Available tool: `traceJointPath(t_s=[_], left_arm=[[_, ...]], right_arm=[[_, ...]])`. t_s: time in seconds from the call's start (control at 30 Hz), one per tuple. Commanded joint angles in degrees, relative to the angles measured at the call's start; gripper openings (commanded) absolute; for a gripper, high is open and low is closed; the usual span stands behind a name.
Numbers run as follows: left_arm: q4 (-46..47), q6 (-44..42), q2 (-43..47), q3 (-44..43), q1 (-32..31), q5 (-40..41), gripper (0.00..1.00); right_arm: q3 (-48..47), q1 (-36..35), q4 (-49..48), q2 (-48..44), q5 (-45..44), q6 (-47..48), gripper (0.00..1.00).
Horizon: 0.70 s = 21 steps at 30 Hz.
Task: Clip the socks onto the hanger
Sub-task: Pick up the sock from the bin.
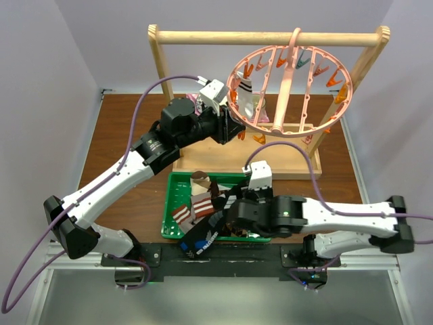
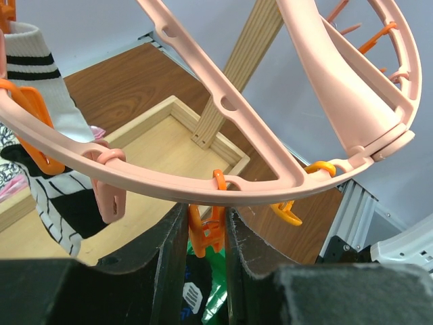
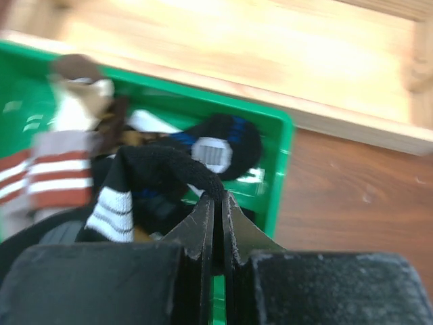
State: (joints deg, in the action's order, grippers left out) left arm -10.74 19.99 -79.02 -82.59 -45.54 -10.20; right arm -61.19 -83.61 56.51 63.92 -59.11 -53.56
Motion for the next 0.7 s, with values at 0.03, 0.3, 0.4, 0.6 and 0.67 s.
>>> traceJointPath(t_s=[0.03, 0.3, 0.4, 0.6, 0.67], left_arm=[[0.5, 0.7, 1.3, 0.5, -0.2, -0.9, 0.00], [0.2, 0.2, 1.2, 0.4, -0.2, -0.4, 0.00], [-0.2, 0.2, 1.0, 0.1, -0.2, -0.4, 0.00], [-0.7, 0.3, 1.0, 0.3, -0.2, -0.4, 0.00], [-0.7, 0.3, 1.2, 0.7, -0.3, -0.4, 0.00]], right_arm=[[-6.4, -0.1, 27.0, 9.0, -10.7, -25.3, 0.12], [-0.4, -10.9, -11.5, -1.9, -6.0, 21.9, 0.64], [4.7, -12.7, -30.5, -10.0, 10.1, 40.9, 0.73], [-2.5, -15.6, -24.0, 4.3, 24.1, 49.0, 0.72], [-2.8, -15.8, -25.3, 6.3, 26.5, 50.0, 0.72]])
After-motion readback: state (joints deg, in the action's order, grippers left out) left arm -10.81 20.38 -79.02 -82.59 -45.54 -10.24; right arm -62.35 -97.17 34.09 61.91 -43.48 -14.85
